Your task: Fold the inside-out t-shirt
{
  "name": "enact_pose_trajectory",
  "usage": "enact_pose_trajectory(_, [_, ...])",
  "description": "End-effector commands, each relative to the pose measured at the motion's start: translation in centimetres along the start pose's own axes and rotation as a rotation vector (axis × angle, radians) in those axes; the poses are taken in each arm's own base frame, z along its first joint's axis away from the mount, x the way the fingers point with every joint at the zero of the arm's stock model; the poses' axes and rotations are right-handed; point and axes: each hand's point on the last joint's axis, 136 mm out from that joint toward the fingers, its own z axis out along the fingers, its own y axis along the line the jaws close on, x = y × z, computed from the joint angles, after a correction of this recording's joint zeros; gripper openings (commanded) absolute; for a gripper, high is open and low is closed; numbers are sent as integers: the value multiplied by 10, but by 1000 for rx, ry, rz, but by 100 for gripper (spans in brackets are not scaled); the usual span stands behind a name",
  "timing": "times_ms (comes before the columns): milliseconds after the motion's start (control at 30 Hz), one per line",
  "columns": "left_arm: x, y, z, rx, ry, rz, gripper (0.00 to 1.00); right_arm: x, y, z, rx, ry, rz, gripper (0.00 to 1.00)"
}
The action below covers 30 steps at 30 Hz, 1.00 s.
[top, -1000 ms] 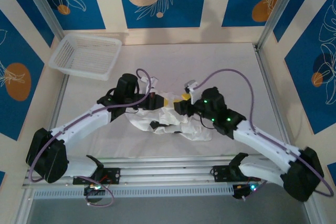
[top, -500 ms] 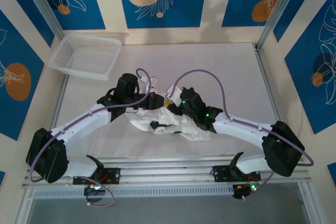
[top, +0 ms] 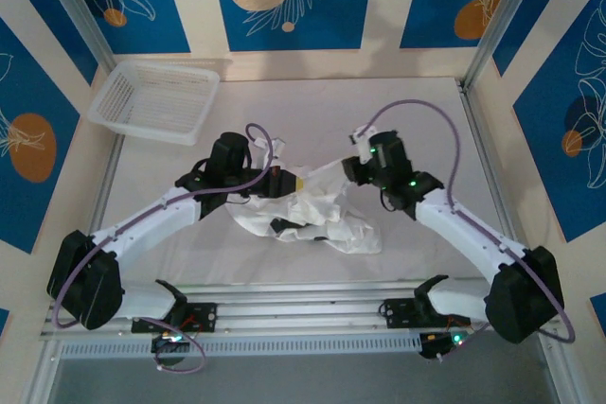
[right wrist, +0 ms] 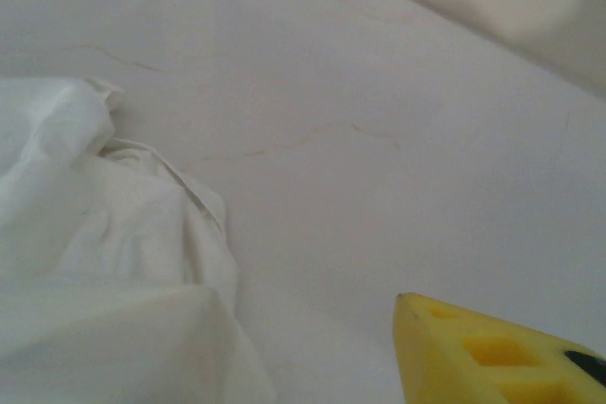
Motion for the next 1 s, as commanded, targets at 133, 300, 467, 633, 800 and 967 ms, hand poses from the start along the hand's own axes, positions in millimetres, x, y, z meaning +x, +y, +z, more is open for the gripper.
enact_pose_trajectory(133, [-7, -11, 3, 38, -2, 26, 0, 44, 55, -13, -484, 275, 404, 35])
enact_pose_trajectory(300, [-6, -7, 6, 33, 4, 18, 0, 25, 101, -31, -793, 299, 542, 13])
enact_pose_trajectory(467, [-7, -2, 9, 25, -8, 5, 0, 7, 118, -43, -878, 214, 560, 14])
enact_pose_trajectory(633, [-11, -1, 3, 2, -40, 15, 0, 25, 109, -34, -672, 140, 456, 57])
enact_pose_trajectory(800, [-17, -6, -5, -11, -84, 44, 0, 70, 71, -4, -170, 149, 145, 65])
enact_pose_trajectory(967, [-17, -11, -8, 1, -90, 61, 0, 75, 34, 8, 78, 143, 119, 58])
